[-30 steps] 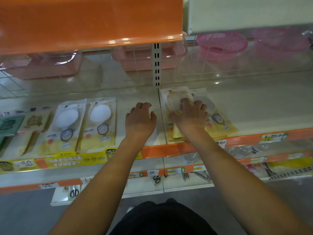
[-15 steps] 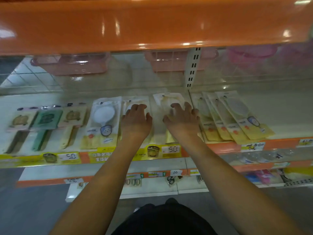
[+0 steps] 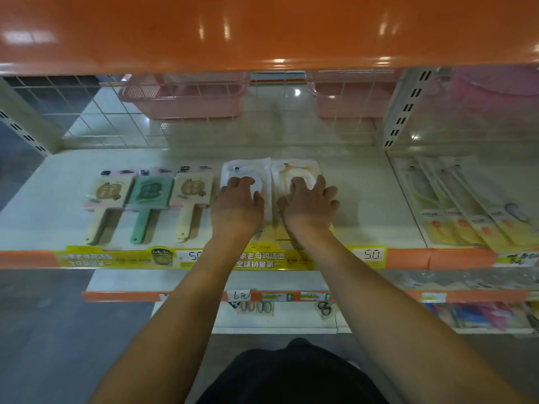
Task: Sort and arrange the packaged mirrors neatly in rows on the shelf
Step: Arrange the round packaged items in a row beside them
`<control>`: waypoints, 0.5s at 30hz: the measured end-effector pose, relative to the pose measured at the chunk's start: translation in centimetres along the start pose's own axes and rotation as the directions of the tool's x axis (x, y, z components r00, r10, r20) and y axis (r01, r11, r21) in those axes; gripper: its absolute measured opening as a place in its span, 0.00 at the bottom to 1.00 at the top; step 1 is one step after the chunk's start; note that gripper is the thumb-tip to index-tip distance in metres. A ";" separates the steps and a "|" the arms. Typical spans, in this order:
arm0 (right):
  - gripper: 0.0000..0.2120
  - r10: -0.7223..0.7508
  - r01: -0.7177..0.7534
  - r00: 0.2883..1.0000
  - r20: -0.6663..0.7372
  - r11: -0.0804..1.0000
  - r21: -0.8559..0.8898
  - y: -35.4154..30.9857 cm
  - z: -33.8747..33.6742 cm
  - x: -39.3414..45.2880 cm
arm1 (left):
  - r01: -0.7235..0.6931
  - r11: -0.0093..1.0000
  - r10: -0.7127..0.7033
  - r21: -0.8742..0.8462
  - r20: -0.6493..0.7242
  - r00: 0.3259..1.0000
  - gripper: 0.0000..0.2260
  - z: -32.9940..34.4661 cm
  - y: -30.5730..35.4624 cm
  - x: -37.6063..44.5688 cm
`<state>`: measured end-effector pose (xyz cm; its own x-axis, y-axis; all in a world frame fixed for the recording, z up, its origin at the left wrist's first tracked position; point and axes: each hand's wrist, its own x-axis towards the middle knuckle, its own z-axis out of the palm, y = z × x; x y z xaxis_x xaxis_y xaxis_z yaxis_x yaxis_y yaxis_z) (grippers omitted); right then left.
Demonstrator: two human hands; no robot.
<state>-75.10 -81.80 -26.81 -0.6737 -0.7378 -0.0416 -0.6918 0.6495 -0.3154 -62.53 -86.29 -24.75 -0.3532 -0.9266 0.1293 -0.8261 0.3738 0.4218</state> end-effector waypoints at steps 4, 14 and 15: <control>0.23 -0.006 0.010 0.999 0.044 0.996 -0.094 -0.2 0.8 -0.2 | 0.003 1.000 -0.003 -0.006 0.016 1.000 0.17 -0.1 -0.4 0.5; 0.28 -0.074 0.086 0.982 0.176 0.995 -0.060 0.8 0.5 -0.1 | -0.008 1.000 0.008 -0.009 -0.001 1.000 0.16 0.8 0.2 0.4; 0.28 -0.074 0.084 0.981 0.182 0.995 -0.052 0.9 0.5 -0.2 | 0.000 1.000 0.000 -0.012 0.001 1.000 0.17 0.8 0.2 0.5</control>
<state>-75.47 -81.15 -27.56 -0.5626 -0.8047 -0.1896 -0.7586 0.5937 -0.2684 -63.20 -86.62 -25.35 -0.3538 -0.9264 0.1287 -0.8207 0.3735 0.4324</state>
